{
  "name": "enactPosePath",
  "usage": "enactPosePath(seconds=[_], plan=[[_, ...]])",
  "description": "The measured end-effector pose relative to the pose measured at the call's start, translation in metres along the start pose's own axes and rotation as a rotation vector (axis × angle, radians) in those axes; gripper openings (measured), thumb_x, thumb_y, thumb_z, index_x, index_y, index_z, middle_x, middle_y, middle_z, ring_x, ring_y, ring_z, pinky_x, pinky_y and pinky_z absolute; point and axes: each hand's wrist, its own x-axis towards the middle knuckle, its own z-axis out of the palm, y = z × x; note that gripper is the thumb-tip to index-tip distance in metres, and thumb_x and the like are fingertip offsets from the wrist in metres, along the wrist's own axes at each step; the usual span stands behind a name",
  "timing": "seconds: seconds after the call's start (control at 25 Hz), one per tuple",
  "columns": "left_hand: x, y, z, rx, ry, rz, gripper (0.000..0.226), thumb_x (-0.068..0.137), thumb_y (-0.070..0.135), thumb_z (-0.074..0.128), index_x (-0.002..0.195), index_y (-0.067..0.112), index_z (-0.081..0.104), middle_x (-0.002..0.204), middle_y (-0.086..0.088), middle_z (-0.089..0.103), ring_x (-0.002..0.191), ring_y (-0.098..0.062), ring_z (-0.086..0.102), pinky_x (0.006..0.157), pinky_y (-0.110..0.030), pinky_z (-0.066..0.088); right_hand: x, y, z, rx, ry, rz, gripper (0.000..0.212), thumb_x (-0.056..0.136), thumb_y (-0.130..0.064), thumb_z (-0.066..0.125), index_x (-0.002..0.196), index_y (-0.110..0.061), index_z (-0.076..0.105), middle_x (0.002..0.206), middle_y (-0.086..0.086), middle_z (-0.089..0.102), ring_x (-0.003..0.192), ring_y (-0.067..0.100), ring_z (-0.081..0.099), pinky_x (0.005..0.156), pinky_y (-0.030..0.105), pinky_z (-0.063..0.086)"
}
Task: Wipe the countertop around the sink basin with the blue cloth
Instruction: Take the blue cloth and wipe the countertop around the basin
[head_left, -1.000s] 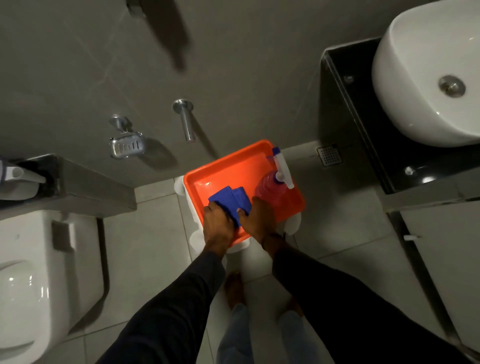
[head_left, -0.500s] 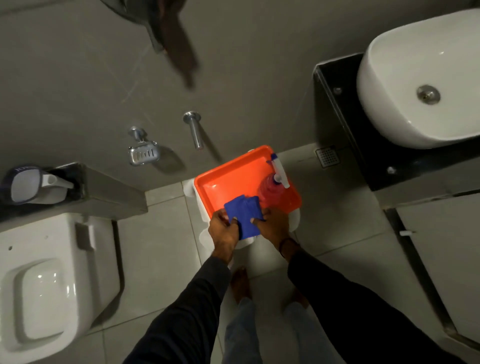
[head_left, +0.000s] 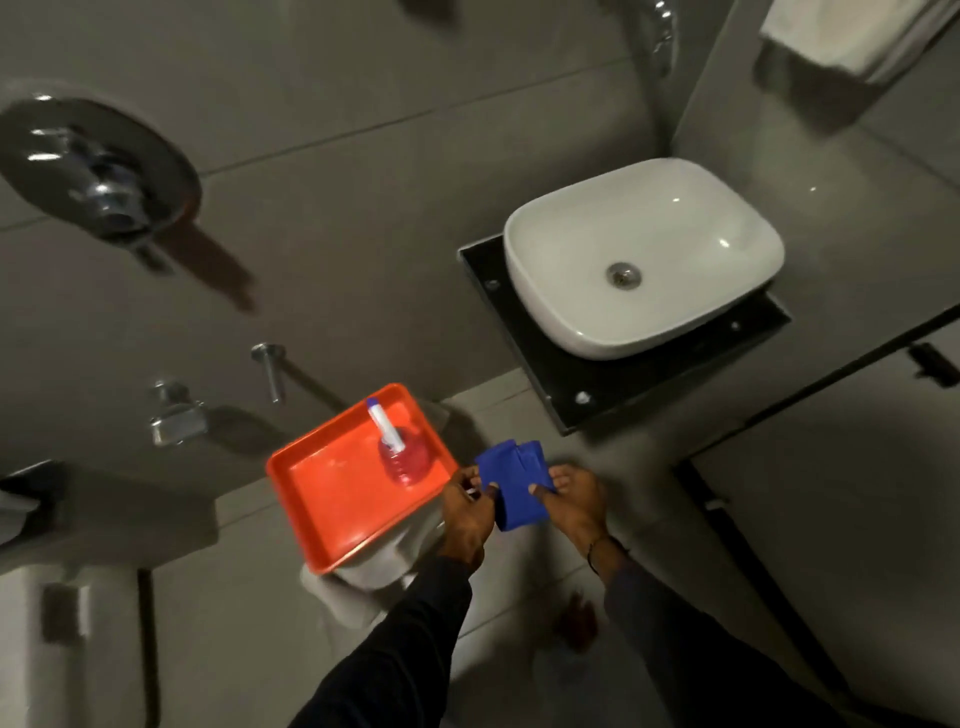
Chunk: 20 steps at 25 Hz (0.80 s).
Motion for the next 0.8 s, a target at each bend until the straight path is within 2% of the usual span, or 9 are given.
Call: enactPosePath(seconds=[0.08,0.2,0.28,0.44,0.52,0.6,0.68,0.72,0.8], plan=[[0.008,0.012,0.051,0.02,-0.038,0.042,0.019,0.093,-0.01,0.057,0.108,0.0,0.061,0.107,-0.018,0.068,0.096,-0.028,0.066,0.091,-0.046,0.056,0.034,0.007,-0.039,0.01,0.057,0.004,0.023,0.075,-0.009,0.083,0.072,-0.019,0.062,0.071,-0.002,0.066,0.07,0.017,0.067,0.053,0.015,0.046],[0.024,0.031,0.109,0.072,0.002,0.076,0.017,0.092,-0.005,0.063,0.105,0.006,0.065,0.11,-0.017,0.073,0.098,-0.028,0.07,0.088,-0.039,0.061,0.079,0.011,-0.08,-0.004,0.081,-0.002,0.015,0.078,-0.012,0.082,0.083,-0.013,0.069,0.074,-0.003,0.066,0.068,0.011,0.064,0.052,0.011,0.042],[0.035,0.038,0.132,0.109,0.041,0.083,0.019,0.092,0.0,0.065,0.11,0.005,0.066,0.115,-0.019,0.074,0.106,-0.033,0.071,0.097,-0.046,0.059,0.105,0.009,-0.091,-0.017,0.081,-0.038,0.016,0.079,-0.013,0.082,0.091,-0.009,0.072,0.079,-0.001,0.068,0.07,0.012,0.064,0.055,0.011,0.043],[0.056,0.04,0.142,0.142,0.141,0.041,0.025,0.093,0.007,0.068,0.117,0.003,0.065,0.118,-0.02,0.072,0.111,-0.036,0.07,0.102,-0.05,0.057,0.122,0.001,-0.092,0.036,0.016,-0.052,0.028,0.082,-0.007,0.079,0.109,-0.006,0.073,0.1,0.008,0.075,0.085,0.014,0.066,0.075,0.023,0.055],[0.06,0.04,0.142,0.154,0.164,0.036,0.027,0.092,0.008,0.069,0.117,0.003,0.062,0.118,-0.02,0.07,0.11,-0.037,0.069,0.101,-0.051,0.057,0.122,-0.002,-0.1,0.103,0.086,-0.104,0.025,0.083,-0.002,0.075,0.108,-0.005,0.074,0.101,0.011,0.076,0.087,0.018,0.07,0.083,0.032,0.061],[0.058,0.036,0.144,0.282,0.162,0.178,0.028,0.092,0.009,0.068,0.116,0.002,0.054,0.118,-0.021,0.064,0.109,-0.038,0.065,0.099,-0.051,0.056,0.122,-0.011,-0.122,0.181,0.285,-0.306,0.016,0.083,-0.003,0.069,0.095,-0.009,0.076,0.089,0.01,0.077,0.08,0.022,0.072,0.079,0.033,0.062],[0.053,0.027,0.145,0.527,0.2,0.403,0.026,0.095,0.013,0.062,0.117,0.005,0.051,0.121,-0.016,0.056,0.11,-0.032,0.058,0.099,-0.043,0.051,0.138,-0.038,-0.143,0.152,0.473,-0.548,0.014,0.08,-0.014,0.066,0.091,-0.016,0.073,0.085,0.004,0.073,0.075,0.02,0.067,0.071,0.015,0.055],[0.048,0.024,0.149,0.59,0.199,0.472,0.023,0.099,0.017,0.056,0.121,0.009,0.052,0.125,-0.012,0.054,0.114,-0.028,0.056,0.1,-0.036,0.048,0.151,-0.055,-0.151,0.106,0.522,-0.612,0.018,0.081,-0.022,0.065,0.097,-0.018,0.07,0.09,0.001,0.071,0.08,0.019,0.065,0.073,0.015,0.053],[0.043,0.014,0.162,0.691,0.121,0.545,0.036,0.106,0.02,0.043,0.141,0.015,0.049,0.144,-0.008,0.053,0.135,-0.023,0.052,0.117,-0.032,0.041,0.18,-0.089,-0.158,-0.095,0.479,-0.611,0.039,0.084,-0.04,0.063,0.117,-0.02,0.061,0.108,-0.001,0.068,0.1,0.021,0.062,0.086,0.033,0.052]])
